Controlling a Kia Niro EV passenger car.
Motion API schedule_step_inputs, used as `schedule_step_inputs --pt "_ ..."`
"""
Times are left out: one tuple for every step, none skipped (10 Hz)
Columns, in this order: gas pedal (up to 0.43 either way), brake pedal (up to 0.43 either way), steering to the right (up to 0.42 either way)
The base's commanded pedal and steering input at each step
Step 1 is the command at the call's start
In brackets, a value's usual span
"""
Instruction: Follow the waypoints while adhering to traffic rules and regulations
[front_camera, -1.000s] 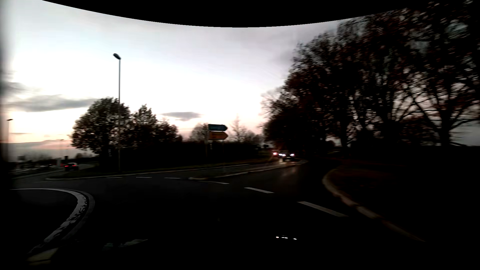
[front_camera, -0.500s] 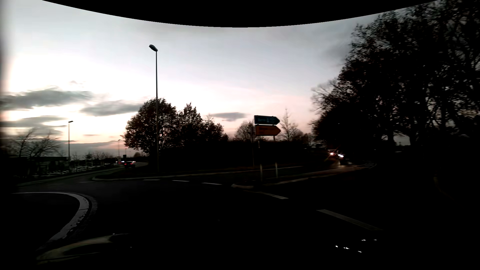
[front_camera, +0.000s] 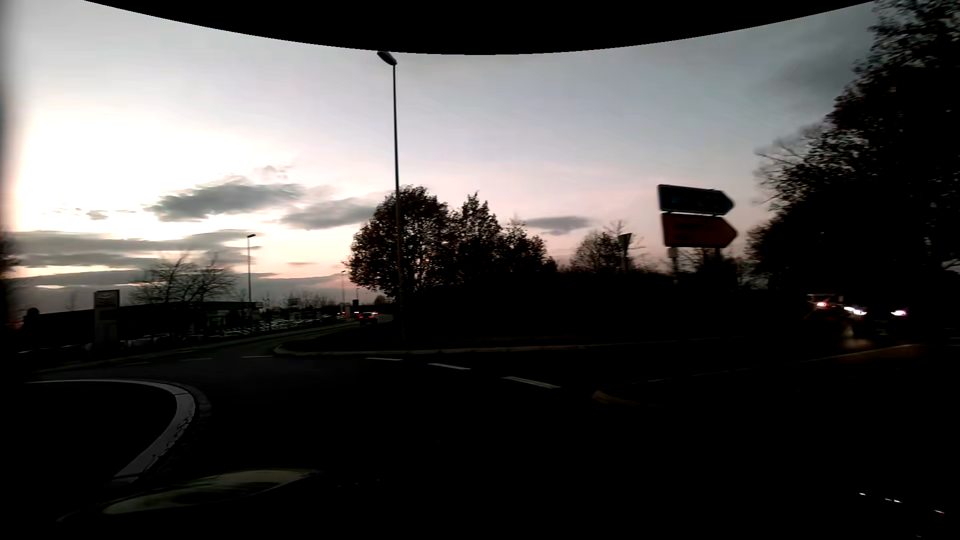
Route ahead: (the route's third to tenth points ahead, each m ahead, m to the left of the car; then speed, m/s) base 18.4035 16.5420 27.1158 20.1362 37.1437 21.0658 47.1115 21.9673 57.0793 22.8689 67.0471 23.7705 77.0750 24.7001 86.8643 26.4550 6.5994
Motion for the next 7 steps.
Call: schedule_step_inputs --pt "0.067 0.0 -0.318" --pt "0.067 0.0 -0.312" --pt "0.067 0.0 -0.308" --pt "0.067 0.0 -0.306" --pt "0.067 0.0 -0.301" --pt "0.079 0.0 -0.293" --pt "0.079 0.0 -0.289"
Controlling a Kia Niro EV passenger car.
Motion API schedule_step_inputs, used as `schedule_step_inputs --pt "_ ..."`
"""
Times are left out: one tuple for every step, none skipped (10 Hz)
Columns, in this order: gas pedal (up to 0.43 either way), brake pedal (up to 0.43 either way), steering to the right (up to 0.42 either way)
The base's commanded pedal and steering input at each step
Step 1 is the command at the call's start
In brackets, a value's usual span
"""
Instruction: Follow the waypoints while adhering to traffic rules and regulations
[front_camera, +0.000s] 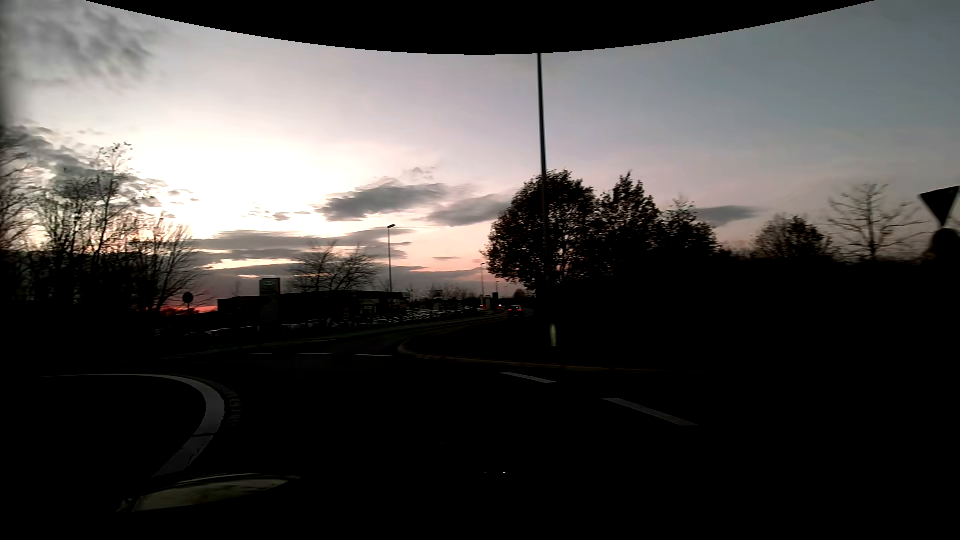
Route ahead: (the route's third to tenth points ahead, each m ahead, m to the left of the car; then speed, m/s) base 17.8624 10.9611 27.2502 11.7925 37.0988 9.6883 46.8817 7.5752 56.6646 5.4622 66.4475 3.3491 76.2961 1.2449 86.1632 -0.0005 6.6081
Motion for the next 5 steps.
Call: schedule_step_inputs --pt "0.079 0.0 -0.283" --pt "0.079 0.0 -0.279" --pt "0.079 0.0 -0.275" --pt "0.087 0.0 -0.27" --pt "0.087 0.0 -0.264"
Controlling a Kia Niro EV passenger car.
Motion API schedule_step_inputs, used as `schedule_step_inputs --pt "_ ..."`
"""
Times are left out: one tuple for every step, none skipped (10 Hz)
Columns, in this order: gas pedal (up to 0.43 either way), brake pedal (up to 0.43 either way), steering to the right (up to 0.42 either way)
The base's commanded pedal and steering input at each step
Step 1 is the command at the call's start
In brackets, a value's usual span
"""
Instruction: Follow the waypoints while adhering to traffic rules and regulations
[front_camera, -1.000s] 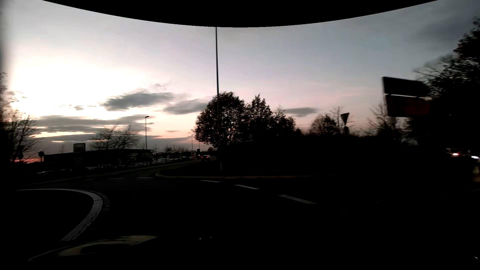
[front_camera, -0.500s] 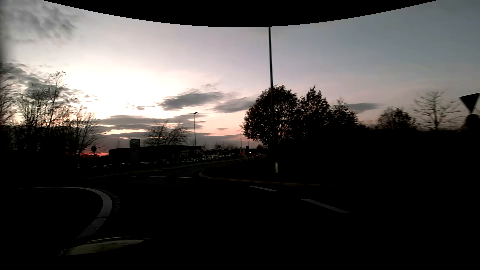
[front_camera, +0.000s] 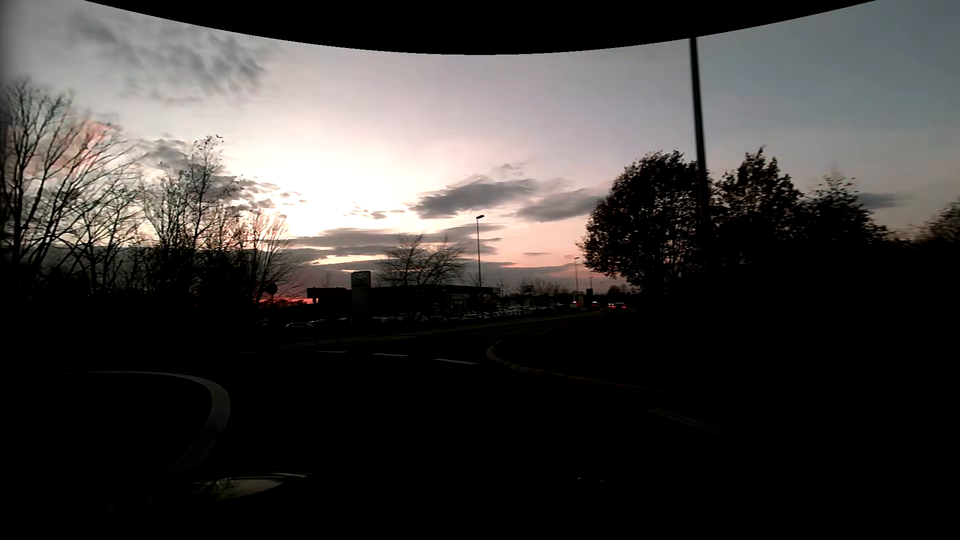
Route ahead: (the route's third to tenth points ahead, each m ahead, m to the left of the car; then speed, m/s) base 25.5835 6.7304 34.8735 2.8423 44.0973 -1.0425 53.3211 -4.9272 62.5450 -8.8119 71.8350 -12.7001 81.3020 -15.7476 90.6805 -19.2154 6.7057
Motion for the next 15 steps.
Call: schedule_step_inputs --pt "0.098 0.0 -0.251" --pt "0.11 0.0 -0.236" --pt "0.118 0.0 -0.214" --pt "0.13 0.0 -0.192" --pt "0.13 0.0 -0.173" --pt "0.13 0.0 -0.141" --pt "0.13 0.0 -0.102" --pt "0.13 0.0 -0.067" --pt "0.13 0.0 -0.04" --pt "0.13 0.0 -0.002" --pt "0.13 0.0 0.037" --pt "0.13 0.0 0.064" --pt "0.13 0.0 0.103" --pt "0.13 0.0 0.139" --pt "0.13 0.0 0.161"
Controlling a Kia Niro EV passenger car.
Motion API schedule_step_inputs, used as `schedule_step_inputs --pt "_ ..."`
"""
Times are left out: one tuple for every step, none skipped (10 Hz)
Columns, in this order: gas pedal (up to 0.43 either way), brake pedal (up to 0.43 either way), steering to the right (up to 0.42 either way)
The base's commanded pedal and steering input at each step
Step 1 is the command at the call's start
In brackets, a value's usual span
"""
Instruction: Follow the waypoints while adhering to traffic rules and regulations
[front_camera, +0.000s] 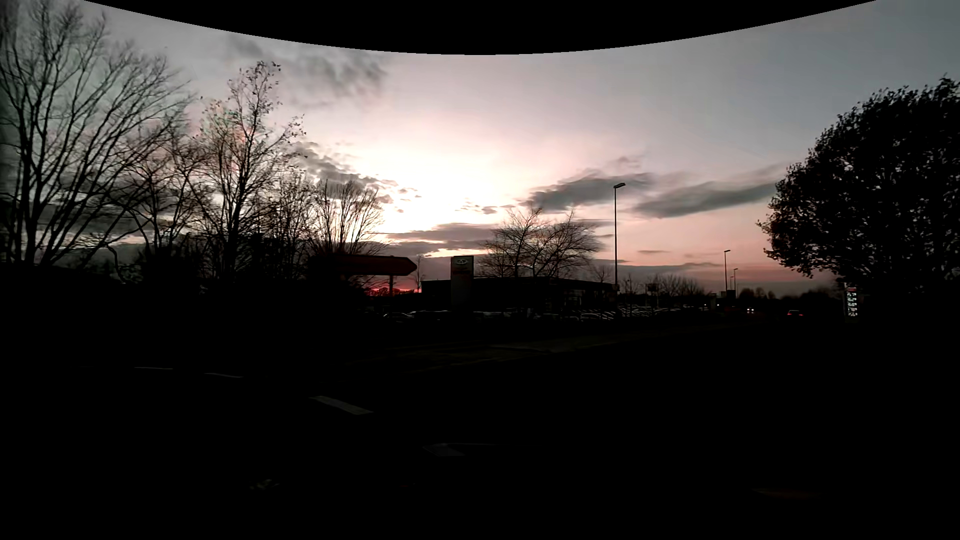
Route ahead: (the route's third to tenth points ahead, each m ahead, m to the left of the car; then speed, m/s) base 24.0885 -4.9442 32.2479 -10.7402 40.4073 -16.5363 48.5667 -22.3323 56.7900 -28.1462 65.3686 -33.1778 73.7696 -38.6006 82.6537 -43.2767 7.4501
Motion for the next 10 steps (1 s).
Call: schedule_step_inputs --pt "0.13 0.0 0.189" --pt "0.157 0.0 0.201" --pt "0.169 0.0 0.2" --pt "0.169 0.0 0.197" --pt "0.189 0.0 0.188" --pt "0.197 0.0 0.18" --pt "0.197 0.0 0.176" --pt "0.197 0.0 0.175" --pt "0.197 0.0 0.175" --pt "0.197 0.0 0.173"
